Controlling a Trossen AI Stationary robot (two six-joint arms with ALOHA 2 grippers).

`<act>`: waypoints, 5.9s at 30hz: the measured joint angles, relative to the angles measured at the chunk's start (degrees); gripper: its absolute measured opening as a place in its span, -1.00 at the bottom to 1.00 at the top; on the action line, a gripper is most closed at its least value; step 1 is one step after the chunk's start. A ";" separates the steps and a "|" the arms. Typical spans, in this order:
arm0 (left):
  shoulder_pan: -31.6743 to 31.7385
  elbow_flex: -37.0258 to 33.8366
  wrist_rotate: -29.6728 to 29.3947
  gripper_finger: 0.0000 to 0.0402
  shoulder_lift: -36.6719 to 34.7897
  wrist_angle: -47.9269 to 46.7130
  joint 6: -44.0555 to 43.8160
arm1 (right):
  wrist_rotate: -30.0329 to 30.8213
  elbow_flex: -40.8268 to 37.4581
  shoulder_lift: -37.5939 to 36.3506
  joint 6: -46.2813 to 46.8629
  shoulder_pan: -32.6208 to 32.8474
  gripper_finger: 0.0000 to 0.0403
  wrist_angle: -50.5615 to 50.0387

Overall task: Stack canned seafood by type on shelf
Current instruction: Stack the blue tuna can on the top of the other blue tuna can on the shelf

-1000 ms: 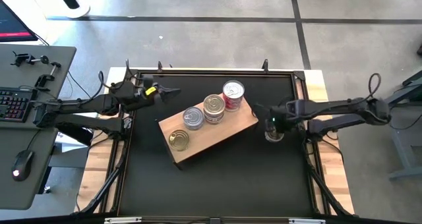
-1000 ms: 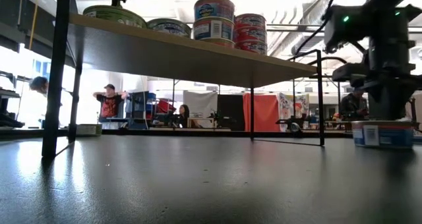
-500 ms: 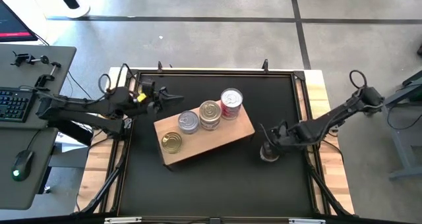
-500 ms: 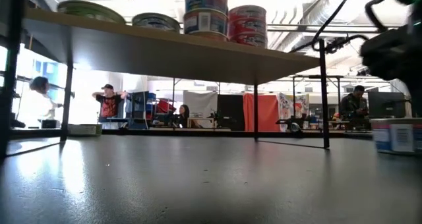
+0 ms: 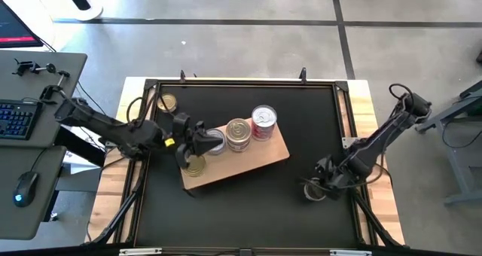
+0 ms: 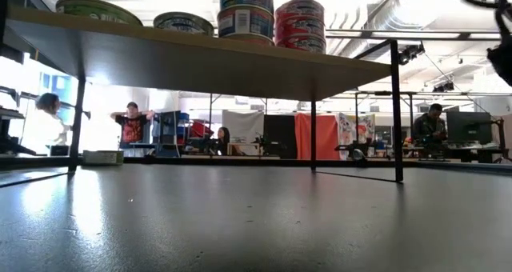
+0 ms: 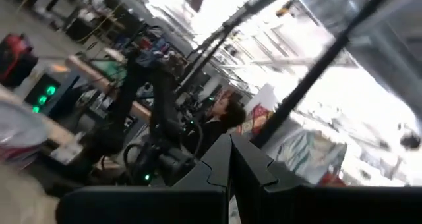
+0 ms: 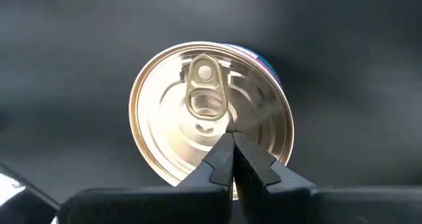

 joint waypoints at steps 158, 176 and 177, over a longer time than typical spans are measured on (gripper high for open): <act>-32.95 53.63 -10.98 -1.00 43.32 -59.99 0.16 | 2.93 48.39 45.99 -102.75 -12.66 0.45 11.59; -42.22 57.11 -33.55 -1.00 35.14 -61.52 5.24 | 2.54 48.35 49.69 -104.29 -13.71 0.28 16.26; -42.70 57.11 -34.78 -1.00 34.56 -61.56 6.27 | 2.52 48.35 49.69 -103.74 -13.73 0.21 16.30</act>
